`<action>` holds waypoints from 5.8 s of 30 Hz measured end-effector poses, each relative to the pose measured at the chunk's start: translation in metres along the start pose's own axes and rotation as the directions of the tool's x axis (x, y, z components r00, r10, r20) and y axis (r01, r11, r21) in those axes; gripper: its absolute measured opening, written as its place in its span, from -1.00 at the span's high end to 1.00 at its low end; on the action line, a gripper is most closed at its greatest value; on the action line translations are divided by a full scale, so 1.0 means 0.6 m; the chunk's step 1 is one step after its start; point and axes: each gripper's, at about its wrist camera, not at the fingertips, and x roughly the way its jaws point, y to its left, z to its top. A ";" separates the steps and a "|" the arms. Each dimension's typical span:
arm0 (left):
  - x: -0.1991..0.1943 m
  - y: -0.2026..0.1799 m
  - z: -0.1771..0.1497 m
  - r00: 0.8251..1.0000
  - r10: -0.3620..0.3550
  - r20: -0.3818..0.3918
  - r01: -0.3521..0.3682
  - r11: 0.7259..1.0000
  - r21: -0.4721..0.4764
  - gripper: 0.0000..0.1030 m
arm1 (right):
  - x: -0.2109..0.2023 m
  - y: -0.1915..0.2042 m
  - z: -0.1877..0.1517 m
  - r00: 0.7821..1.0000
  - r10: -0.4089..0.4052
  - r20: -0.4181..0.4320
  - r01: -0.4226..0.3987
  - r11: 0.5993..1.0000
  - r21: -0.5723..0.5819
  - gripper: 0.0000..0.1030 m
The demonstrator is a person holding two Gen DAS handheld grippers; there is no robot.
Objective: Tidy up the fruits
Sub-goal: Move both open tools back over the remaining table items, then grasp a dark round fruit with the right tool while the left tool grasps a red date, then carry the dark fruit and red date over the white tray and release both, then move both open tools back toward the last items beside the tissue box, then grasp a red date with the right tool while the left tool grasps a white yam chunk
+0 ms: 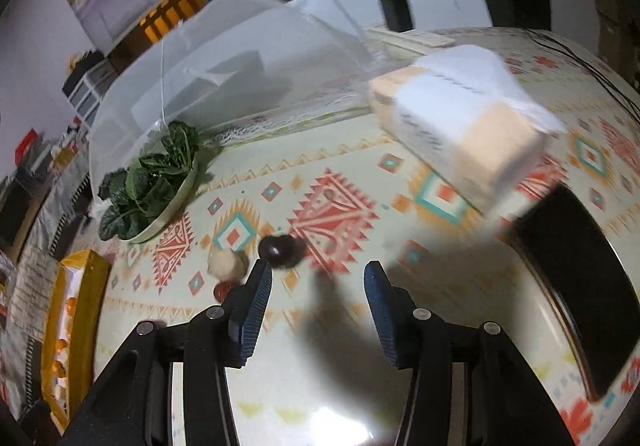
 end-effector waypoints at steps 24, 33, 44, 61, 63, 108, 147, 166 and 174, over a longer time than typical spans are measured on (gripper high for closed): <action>0.107 -0.027 0.052 0.997 0.076 -0.013 -0.074 0.993 0.087 -0.82 | 0.037 0.038 -0.012 0.998 0.063 -0.001 -0.063 0.997 -0.039 0.51; 0.253 -0.065 0.097 0.993 0.094 -0.073 -0.082 0.985 0.152 -0.82 | -0.004 0.025 -0.046 0.978 0.208 0.002 -0.208 0.978 -0.001 0.51; 0.290 -0.077 0.093 0.989 0.122 -0.085 -0.103 0.974 0.204 0.41 | -0.004 0.025 -0.046 0.973 0.233 0.004 -0.233 0.973 0.000 0.50; 0.002 0.125 0.067 0.983 0.146 0.107 -0.134 0.985 -0.110 0.41 | -0.070 0.229 -0.098 0.886 0.457 -0.083 -0.464 0.878 -0.120 0.50; -0.027 0.170 0.054 0.975 0.186 0.124 -0.165 0.973 -0.158 0.41 | -0.076 0.273 -0.111 0.872 0.478 -0.107 -0.489 0.860 -0.146 0.50; -0.116 0.197 -0.017 0.888 0.422 0.183 -0.394 0.903 -0.172 -0.86 | -0.096 0.413 -0.244 0.946 0.316 -0.071 -0.319 0.875 -0.363 -0.18; -0.010 0.024 -0.031 0.966 0.251 0.067 -0.255 0.964 0.069 -0.86 | -0.091 0.052 -0.112 0.993 0.113 0.028 -0.113 0.994 -0.012 -0.22; 0.033 0.038 -0.017 0.985 0.171 -0.001 -0.171 0.985 0.007 -0.86 | 0.089 0.101 0.005 0.989 0.105 -0.101 -0.112 0.992 -0.061 0.30; 0.033 0.048 -0.017 0.987 0.160 -0.010 -0.160 0.987 -0.008 -0.86 | 0.061 0.191 -0.068 0.929 0.254 -0.271 -0.323 0.912 -0.252 0.36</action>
